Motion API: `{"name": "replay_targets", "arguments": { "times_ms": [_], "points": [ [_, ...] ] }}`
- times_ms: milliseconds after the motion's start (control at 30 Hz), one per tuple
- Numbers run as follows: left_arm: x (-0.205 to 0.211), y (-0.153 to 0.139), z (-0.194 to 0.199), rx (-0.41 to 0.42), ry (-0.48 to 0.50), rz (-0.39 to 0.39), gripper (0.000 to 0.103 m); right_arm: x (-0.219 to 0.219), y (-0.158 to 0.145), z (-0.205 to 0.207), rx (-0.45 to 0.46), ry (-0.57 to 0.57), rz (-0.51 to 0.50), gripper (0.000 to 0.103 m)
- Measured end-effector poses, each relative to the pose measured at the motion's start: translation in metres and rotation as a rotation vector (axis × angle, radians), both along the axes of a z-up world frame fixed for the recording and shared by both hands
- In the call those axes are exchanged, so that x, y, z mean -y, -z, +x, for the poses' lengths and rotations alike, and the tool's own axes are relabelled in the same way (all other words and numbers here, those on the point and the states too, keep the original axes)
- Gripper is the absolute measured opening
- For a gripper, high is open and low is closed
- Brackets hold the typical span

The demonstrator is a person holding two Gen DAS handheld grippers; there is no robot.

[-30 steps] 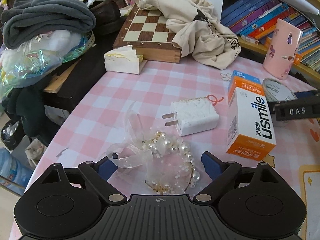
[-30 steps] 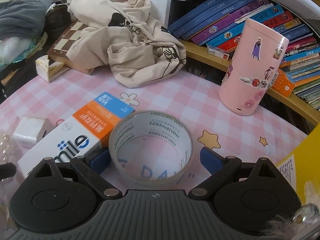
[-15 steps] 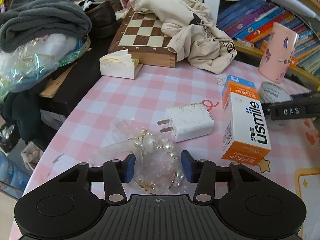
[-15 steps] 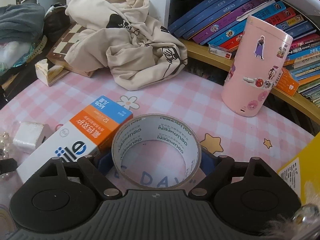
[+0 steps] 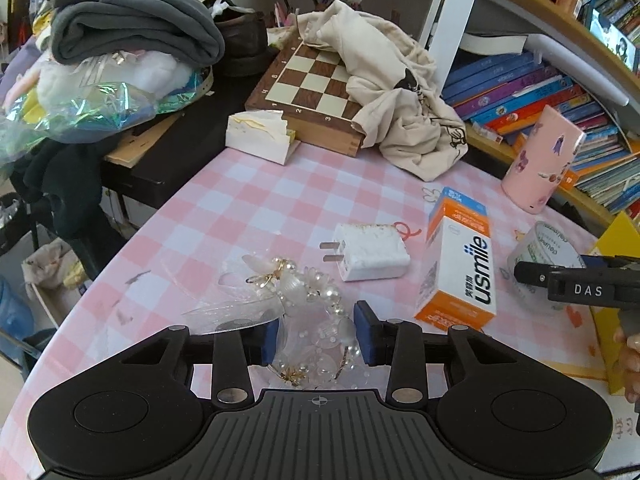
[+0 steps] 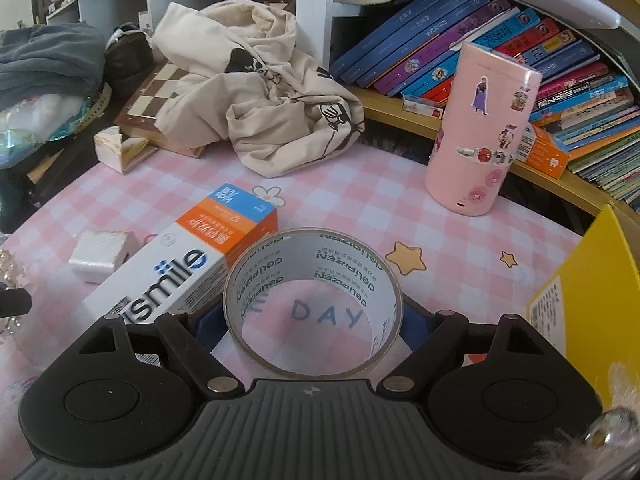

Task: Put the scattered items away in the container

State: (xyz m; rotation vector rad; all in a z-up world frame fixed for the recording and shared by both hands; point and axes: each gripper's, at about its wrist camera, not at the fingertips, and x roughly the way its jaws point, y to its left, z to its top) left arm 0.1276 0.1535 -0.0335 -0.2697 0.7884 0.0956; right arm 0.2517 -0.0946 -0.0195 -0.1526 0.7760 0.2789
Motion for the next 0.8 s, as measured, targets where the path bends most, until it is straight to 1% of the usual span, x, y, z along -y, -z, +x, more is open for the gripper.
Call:
{"name": "replay_targets", "arguments": {
  "times_ms": [233,333,467,800],
  "points": [
    [0.001,-0.012,-0.020,0.030,0.019,-0.014,0.037,-0.001,-0.011,-0.027,0.016,-0.009,0.004,0.084],
    [0.001,-0.019,-0.030,0.055,0.017,-0.021,0.037,-0.001,-0.015,-0.040,0.021,-0.012,0.008,0.084],
    [-0.001,-0.028,-0.045,0.080,0.014,-0.051,0.037,-0.002,-0.022,-0.060,0.019,-0.027,0.022,0.084],
    [0.002,-0.043,-0.077,0.119,0.022,-0.075,0.037,-0.007,-0.036,-0.114,0.001,-0.069,0.062,0.084]
  ]
}}
